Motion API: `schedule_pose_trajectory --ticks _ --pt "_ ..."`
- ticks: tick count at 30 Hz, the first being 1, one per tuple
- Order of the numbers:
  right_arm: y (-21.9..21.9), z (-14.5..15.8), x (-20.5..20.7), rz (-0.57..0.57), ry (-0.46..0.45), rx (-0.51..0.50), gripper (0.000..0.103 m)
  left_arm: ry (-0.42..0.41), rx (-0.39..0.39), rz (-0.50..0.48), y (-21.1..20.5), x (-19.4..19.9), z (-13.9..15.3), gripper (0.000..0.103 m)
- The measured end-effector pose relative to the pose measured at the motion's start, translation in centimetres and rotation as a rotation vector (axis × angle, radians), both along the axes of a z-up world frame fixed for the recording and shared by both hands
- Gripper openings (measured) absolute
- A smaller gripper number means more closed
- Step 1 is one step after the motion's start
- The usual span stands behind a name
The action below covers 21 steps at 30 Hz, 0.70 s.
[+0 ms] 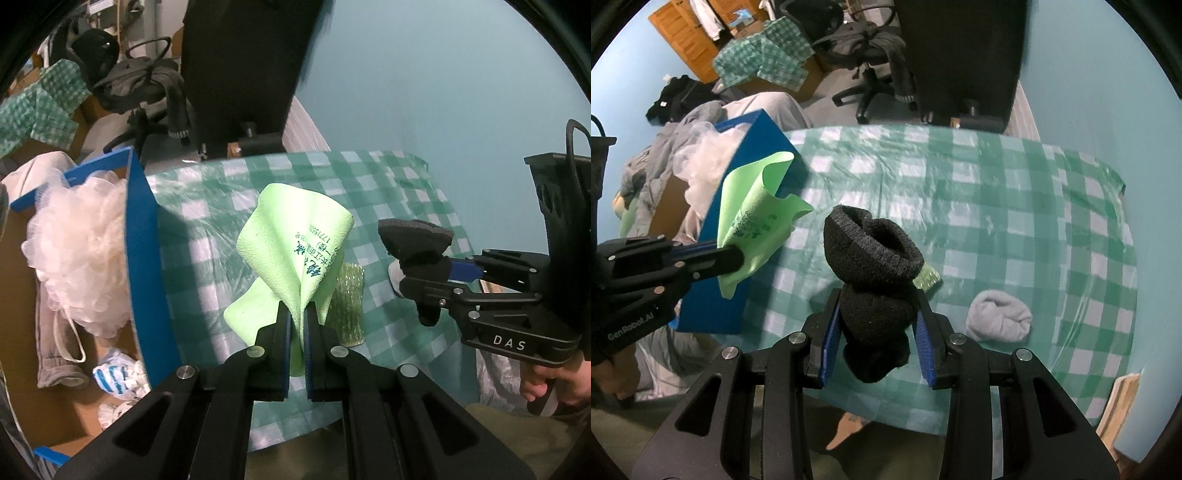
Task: Organize soft objects
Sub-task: 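Lift the lime-green sock with the left gripper while the right gripper carries the black sock to the box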
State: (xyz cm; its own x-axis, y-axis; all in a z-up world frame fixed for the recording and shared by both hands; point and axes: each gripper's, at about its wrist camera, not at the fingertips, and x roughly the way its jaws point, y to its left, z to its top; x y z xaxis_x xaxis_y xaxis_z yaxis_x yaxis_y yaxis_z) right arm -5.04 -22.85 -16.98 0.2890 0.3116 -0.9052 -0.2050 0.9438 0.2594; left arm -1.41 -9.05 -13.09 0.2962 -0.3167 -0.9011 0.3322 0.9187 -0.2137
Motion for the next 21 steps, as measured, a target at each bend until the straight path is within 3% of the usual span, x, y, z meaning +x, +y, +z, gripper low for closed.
schedule_pose_trajectory --ticks 21 --pt "4.2 5.4 2.8 0.155 -0.079 0.047 0.035 -0.094 -0.014 0.194 4.9 0.2 5.0 0.006"
